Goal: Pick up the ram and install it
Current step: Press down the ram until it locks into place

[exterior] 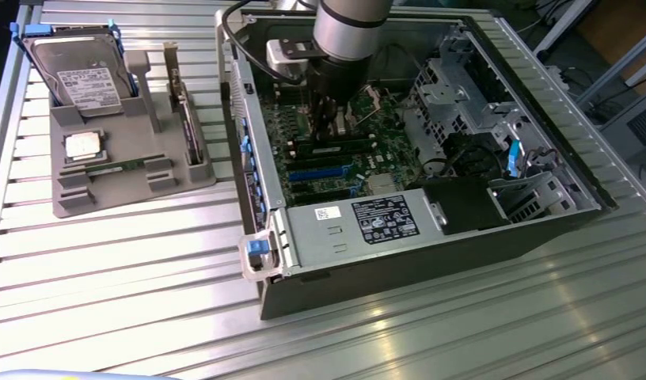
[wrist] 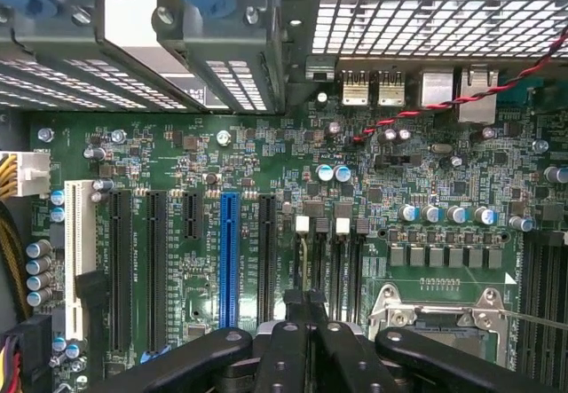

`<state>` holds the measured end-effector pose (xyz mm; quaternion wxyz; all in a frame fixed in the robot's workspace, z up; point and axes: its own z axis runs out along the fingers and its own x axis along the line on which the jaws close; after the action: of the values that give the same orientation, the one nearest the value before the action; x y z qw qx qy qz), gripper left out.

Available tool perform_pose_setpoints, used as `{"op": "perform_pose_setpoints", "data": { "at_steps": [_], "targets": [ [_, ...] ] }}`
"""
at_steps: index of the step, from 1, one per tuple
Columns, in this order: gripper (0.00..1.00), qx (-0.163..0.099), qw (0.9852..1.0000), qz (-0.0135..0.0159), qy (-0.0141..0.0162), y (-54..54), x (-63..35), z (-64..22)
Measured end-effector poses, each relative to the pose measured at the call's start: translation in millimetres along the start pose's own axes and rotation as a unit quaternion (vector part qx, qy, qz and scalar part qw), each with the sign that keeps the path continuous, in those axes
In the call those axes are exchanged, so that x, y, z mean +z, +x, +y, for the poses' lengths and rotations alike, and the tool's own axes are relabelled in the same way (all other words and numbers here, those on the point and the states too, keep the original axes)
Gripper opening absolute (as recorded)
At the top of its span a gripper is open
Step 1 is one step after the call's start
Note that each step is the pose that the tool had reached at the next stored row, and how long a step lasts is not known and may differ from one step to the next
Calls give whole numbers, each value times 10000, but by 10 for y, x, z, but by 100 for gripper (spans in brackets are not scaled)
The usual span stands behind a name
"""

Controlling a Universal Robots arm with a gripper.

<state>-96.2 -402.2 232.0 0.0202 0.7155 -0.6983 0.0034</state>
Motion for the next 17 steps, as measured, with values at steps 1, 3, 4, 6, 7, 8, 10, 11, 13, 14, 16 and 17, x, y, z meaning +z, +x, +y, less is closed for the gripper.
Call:
{"op": "perform_pose_setpoints", "data": {
  "at_steps": [1,3,4,6,7,8,10,11,13,14,16,17],
  "targets": [
    [11,0,10000,-1,0,0,4,0],
    [11,0,10000,-7,0,0,13,0],
    [11,0,10000,-9,0,0,16,0],
    [11,0,10000,-12,0,-1,21,-1],
    [11,0,10000,-12,0,0,22,0],
    [11,-1,10000,-13,0,0,24,0],
    [11,-1,10000,-15,0,-1,30,-1],
    [11,-1,10000,-16,1,-1,31,-1],
    [11,-1,10000,-16,0,-1,31,-1],
    [11,-1,10000,-21,4,-2,17,-2],
    [11,-1,10000,-16,2,0,-39,-7],
    [11,-1,10000,-9,0,2,-61,-12]
  ]
}}
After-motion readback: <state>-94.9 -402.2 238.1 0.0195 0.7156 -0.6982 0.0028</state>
